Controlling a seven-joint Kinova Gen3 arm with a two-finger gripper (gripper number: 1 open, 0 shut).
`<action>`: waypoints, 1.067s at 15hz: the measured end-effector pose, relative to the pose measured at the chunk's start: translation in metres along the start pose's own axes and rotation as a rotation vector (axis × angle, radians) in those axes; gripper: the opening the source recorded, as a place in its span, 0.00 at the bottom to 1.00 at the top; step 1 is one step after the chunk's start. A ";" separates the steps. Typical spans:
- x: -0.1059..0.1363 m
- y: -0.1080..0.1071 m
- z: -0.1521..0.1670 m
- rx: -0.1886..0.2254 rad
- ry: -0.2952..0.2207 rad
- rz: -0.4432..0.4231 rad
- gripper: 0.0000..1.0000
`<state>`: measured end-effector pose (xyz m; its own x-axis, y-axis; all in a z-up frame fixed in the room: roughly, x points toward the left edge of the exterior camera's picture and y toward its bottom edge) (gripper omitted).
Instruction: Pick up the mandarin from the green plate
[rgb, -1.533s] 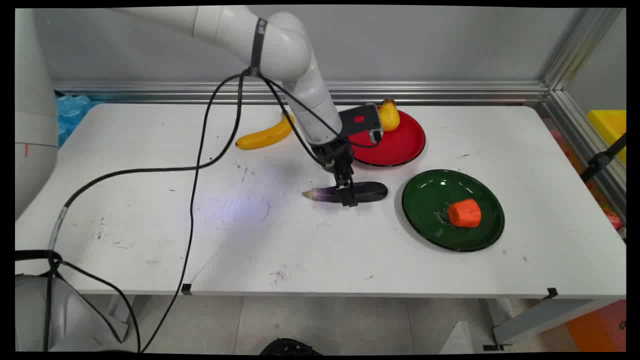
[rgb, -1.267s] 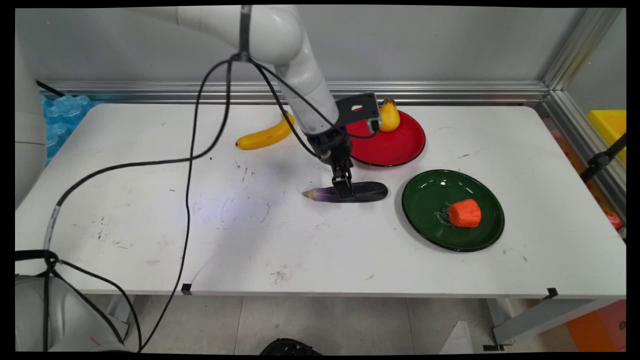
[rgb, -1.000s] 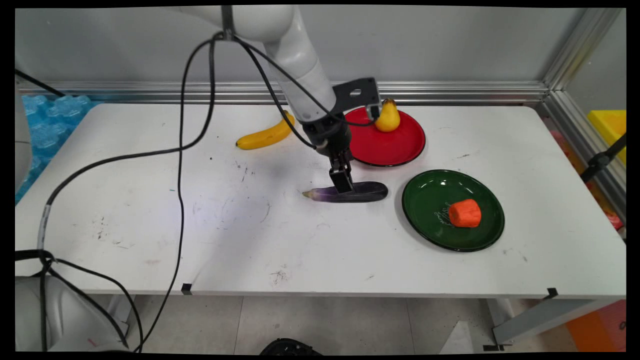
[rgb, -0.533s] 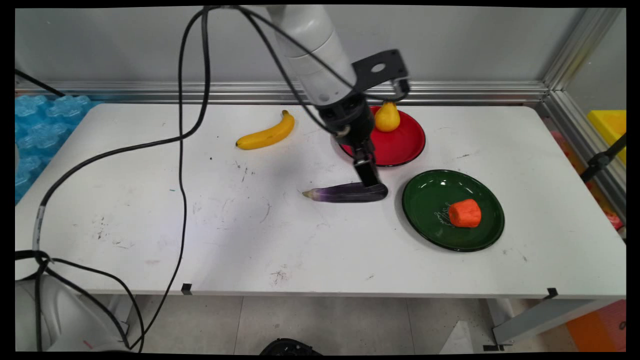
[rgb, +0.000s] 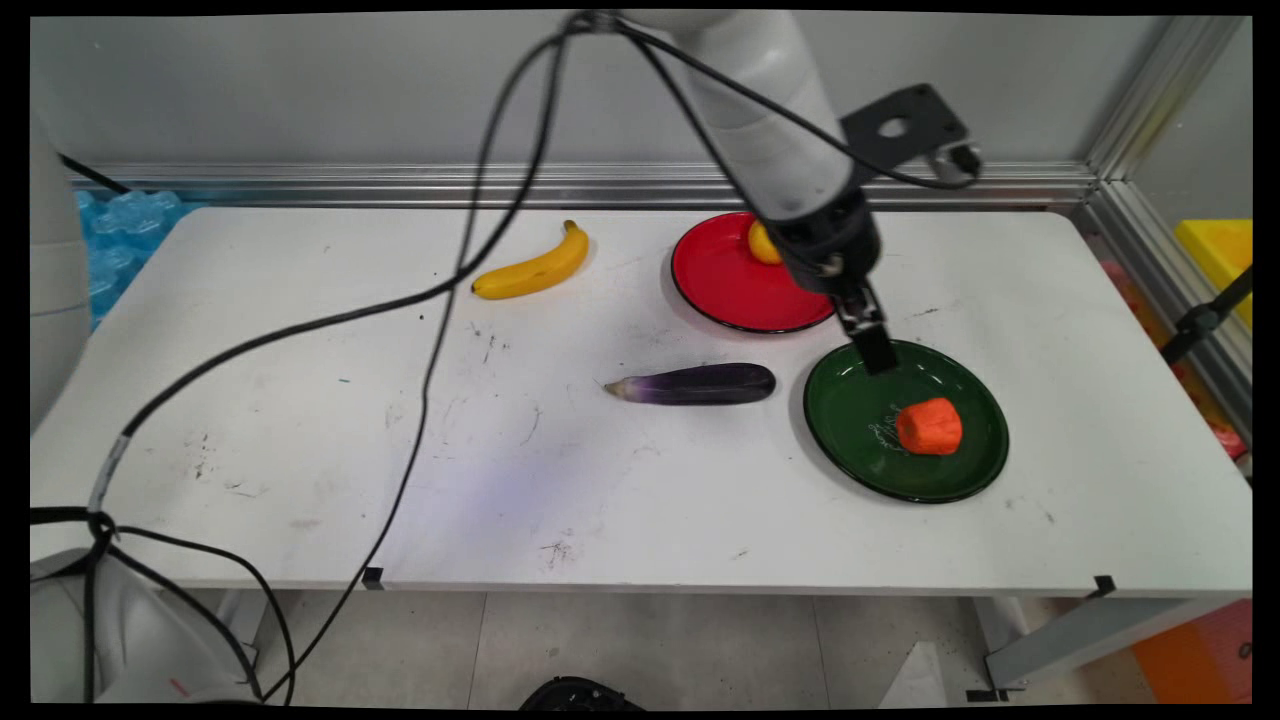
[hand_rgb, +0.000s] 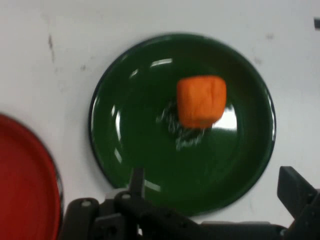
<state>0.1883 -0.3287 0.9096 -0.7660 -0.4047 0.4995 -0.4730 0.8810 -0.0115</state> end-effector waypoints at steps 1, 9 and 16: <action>0.008 0.001 0.011 0.001 0.007 0.001 1.00; 0.035 0.009 0.109 -0.011 0.006 0.012 1.00; 0.036 0.017 0.175 -0.010 -0.025 0.004 1.00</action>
<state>0.0766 -0.3715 0.7755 -0.7785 -0.4070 0.4778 -0.4655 0.8850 -0.0046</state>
